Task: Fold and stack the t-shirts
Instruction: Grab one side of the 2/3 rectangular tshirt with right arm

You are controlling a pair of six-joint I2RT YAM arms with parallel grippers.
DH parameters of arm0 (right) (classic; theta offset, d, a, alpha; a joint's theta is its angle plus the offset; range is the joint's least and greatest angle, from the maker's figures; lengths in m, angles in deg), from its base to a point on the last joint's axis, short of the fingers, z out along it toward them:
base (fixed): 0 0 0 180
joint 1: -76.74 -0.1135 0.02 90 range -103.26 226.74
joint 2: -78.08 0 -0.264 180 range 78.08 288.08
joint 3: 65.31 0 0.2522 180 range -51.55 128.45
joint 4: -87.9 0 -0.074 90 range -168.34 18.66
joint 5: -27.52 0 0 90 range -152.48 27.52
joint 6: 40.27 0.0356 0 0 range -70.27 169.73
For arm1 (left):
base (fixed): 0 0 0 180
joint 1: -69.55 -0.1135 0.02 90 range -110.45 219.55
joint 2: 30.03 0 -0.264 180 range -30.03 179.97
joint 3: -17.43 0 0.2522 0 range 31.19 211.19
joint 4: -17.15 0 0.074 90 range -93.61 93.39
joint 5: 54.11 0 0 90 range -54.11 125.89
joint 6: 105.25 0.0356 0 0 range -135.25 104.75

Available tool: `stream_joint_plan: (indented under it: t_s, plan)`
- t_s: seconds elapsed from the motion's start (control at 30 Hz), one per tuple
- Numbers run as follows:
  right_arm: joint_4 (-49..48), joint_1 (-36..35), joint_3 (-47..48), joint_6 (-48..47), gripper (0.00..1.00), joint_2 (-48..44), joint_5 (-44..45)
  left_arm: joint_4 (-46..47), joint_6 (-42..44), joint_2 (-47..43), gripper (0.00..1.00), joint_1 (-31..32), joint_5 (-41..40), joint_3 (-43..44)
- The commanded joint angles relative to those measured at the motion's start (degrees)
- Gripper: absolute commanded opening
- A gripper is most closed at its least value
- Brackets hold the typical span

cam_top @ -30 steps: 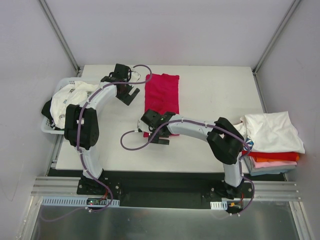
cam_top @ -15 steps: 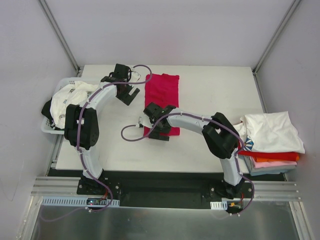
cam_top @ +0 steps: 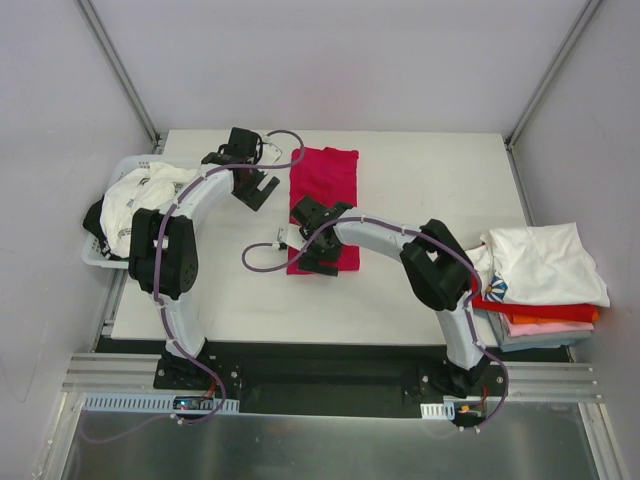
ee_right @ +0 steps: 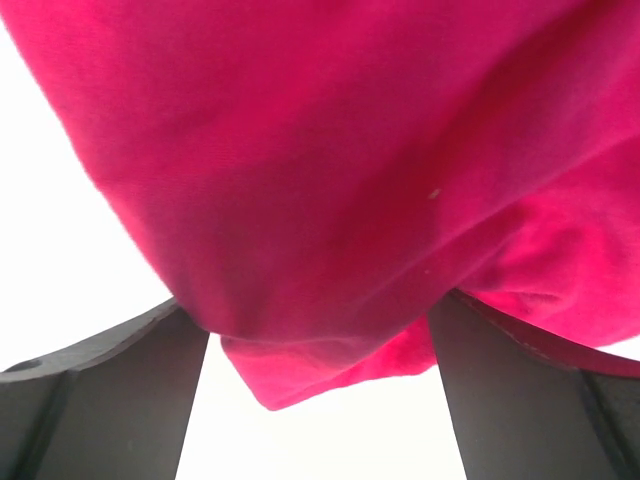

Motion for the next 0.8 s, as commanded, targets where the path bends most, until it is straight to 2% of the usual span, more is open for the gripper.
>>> stream_joint_plan:
  t_s: [0.0,0.07,0.1,0.17,0.2,0.27,0.33,0.37,0.4,0.6,0.77]
  plan:
    - [2.79,0.51,1.37,-0.86,0.85,1.02,-5.64,0.54,1.25,-1.09,0.96,0.61,-0.7,-0.51]
    - [3.05,0.51,1.46,-0.77,0.79,0.94,-6.01,0.54,1.34,-1.18,0.96,0.61,-0.79,-0.52]
    - [3.14,0.51,1.46,-0.77,0.68,0.85,-6.1,0.46,1.25,-1.18,0.96,0.61,-0.79,-0.52]
    - [3.4,0.6,1.55,-0.68,0.57,0.85,-6.27,0.63,1.25,-1.18,0.96,0.53,-0.7,-0.52]
    - [3.58,0.6,1.46,-0.68,0.47,0.85,-6.36,0.54,1.25,-1.18,0.96,0.61,-0.62,-0.6]
    - [4.19,0.51,1.55,-0.51,0.39,0.76,-6.36,0.54,1.17,-1.26,0.96,0.61,-0.7,-0.6]
    - [4.89,0.6,1.46,-0.24,0.26,0.76,-6.27,0.63,1.17,-1.35,0.96,0.61,-0.7,-0.95]
    - [5.16,0.51,1.38,-0.07,0.18,0.67,-6.18,0.72,1.17,-1.35,0.96,0.53,-0.62,-0.87]
    - [5.77,0.51,1.37,0.11,0.02,0.67,-6.1,0.72,1.17,-1.35,0.96,0.61,-0.62,-0.95]
    - [7.17,-1.68,-1.43,0.2,0.01,-1.7,-5.48,0.72,0.99,-1.79,0.96,0.61,-0.7,-1.22]
    - [9.81,-7.12,-4.86,0.46,0.01,-5.3,-7.67,0.81,1.43,-1.79,0.95,0.61,-1.23,-0.96]
